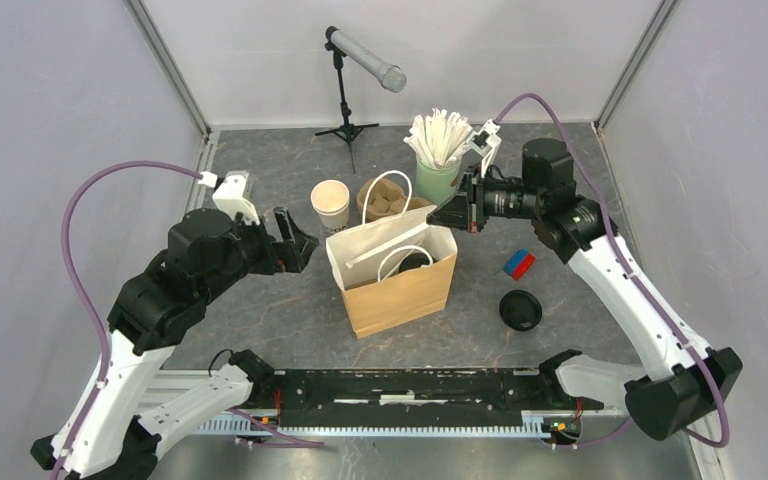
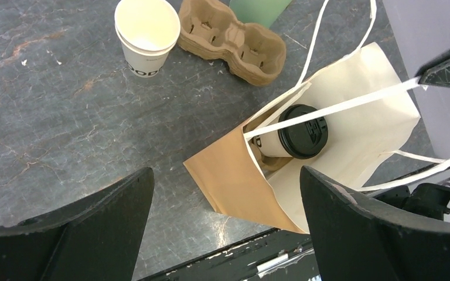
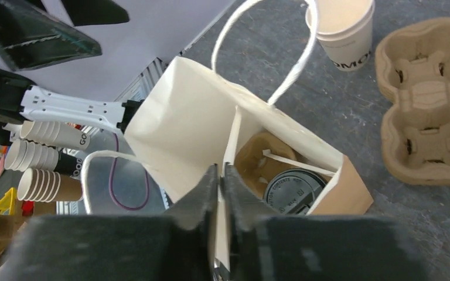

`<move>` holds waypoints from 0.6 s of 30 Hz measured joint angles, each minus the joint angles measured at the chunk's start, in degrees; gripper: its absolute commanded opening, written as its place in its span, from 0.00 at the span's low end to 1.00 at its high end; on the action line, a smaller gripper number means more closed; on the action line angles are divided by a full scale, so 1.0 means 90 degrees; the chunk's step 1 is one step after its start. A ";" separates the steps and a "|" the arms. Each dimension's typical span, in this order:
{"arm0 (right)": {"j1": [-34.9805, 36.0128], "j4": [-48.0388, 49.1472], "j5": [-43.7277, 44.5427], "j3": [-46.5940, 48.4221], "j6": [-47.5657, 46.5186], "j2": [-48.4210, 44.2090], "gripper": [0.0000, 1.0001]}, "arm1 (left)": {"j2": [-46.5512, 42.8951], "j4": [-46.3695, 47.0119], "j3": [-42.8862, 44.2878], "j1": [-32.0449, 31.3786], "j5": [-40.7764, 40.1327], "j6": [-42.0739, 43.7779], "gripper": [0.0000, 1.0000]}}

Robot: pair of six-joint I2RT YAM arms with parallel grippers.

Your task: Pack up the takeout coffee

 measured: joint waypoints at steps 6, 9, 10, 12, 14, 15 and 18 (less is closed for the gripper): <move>-0.0002 -0.0534 0.0471 0.0525 -0.0350 0.0432 0.30 | -0.0010 0.0000 -0.0053 0.0000 -0.0187 0.0036 1.00; -0.0002 -0.0811 0.0721 0.0792 -0.0471 0.0432 0.39 | 0.0029 -0.0019 0.0036 0.0000 -0.0372 0.0155 1.00; 0.0000 -0.0889 0.0809 0.0908 -0.0498 0.0432 0.45 | 0.0058 -0.0029 0.0095 0.0000 -0.0410 0.0189 1.00; -0.0002 -0.1049 0.0981 0.1161 -0.0561 0.0430 0.57 | 0.0138 -0.0034 0.0284 0.0000 -0.0500 0.0291 1.00; 0.0000 -0.1224 0.1316 0.1484 -0.0641 0.0401 0.72 | 0.0211 -0.0022 0.0505 0.0000 -0.0505 0.0381 1.00; -0.0002 -0.1280 0.1498 0.1586 -0.0678 0.0352 0.79 | 0.0240 0.0012 0.0624 0.0000 -0.0483 0.0408 1.00; -0.0002 -0.1394 0.2198 0.1683 -0.0731 0.0039 0.98 | 0.0228 0.0257 0.0886 0.0000 -0.0289 0.0597 1.00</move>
